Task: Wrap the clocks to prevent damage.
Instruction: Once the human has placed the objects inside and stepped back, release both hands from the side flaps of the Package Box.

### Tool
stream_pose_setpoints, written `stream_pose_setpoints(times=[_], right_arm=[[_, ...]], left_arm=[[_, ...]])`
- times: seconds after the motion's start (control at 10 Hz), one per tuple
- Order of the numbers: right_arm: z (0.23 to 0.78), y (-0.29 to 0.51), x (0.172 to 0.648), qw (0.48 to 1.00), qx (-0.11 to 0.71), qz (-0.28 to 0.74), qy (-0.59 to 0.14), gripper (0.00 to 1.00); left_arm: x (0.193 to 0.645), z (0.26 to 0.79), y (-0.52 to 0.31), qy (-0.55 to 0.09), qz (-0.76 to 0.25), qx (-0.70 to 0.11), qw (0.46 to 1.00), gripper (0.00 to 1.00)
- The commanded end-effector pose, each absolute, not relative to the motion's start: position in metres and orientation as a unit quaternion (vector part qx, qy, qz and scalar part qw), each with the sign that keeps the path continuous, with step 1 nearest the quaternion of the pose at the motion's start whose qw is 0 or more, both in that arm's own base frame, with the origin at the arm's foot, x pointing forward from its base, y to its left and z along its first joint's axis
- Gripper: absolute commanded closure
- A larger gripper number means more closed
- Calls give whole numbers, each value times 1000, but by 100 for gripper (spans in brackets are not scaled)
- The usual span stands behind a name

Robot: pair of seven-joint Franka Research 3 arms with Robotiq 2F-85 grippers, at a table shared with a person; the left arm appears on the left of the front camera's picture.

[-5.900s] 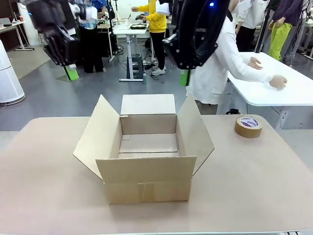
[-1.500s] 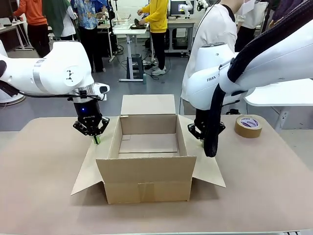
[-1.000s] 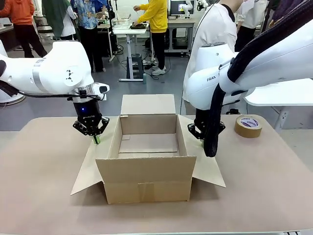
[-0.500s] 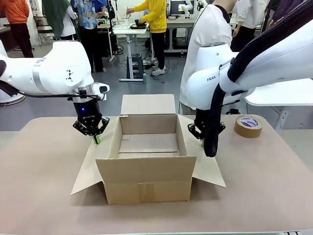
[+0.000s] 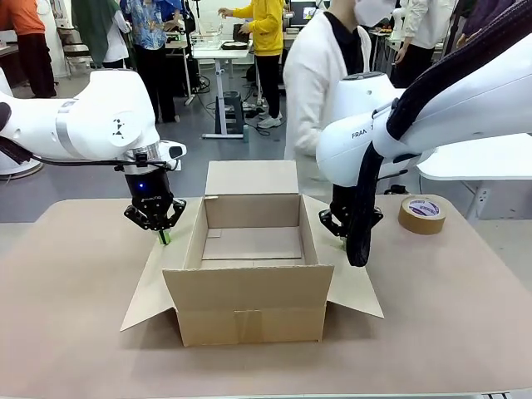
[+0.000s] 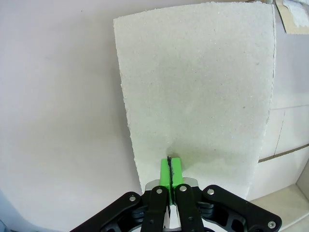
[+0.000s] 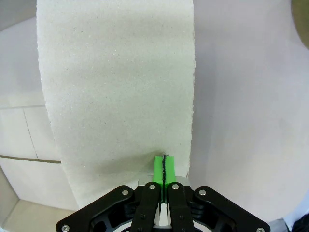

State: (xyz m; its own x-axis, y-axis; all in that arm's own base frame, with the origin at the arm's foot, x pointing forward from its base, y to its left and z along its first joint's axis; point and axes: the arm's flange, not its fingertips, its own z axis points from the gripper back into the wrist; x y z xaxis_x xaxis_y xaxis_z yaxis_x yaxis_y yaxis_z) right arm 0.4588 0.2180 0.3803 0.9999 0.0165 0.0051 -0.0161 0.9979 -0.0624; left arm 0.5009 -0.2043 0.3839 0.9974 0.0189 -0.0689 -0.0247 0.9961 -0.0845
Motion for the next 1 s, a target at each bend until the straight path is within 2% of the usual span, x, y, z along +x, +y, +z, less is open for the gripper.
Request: stream_pose_setpoints(times=[0.0, 0.9], right_arm=[[377, 217, 457, 999, -39, 2, -4, 99], [377, 217, 457, 999, -39, 2, -4, 99]], left_arm=[[501, 383, -204, 34, 12, -43, 998, 100], [501, 383, -204, 34, 12, -43, 998, 100]])
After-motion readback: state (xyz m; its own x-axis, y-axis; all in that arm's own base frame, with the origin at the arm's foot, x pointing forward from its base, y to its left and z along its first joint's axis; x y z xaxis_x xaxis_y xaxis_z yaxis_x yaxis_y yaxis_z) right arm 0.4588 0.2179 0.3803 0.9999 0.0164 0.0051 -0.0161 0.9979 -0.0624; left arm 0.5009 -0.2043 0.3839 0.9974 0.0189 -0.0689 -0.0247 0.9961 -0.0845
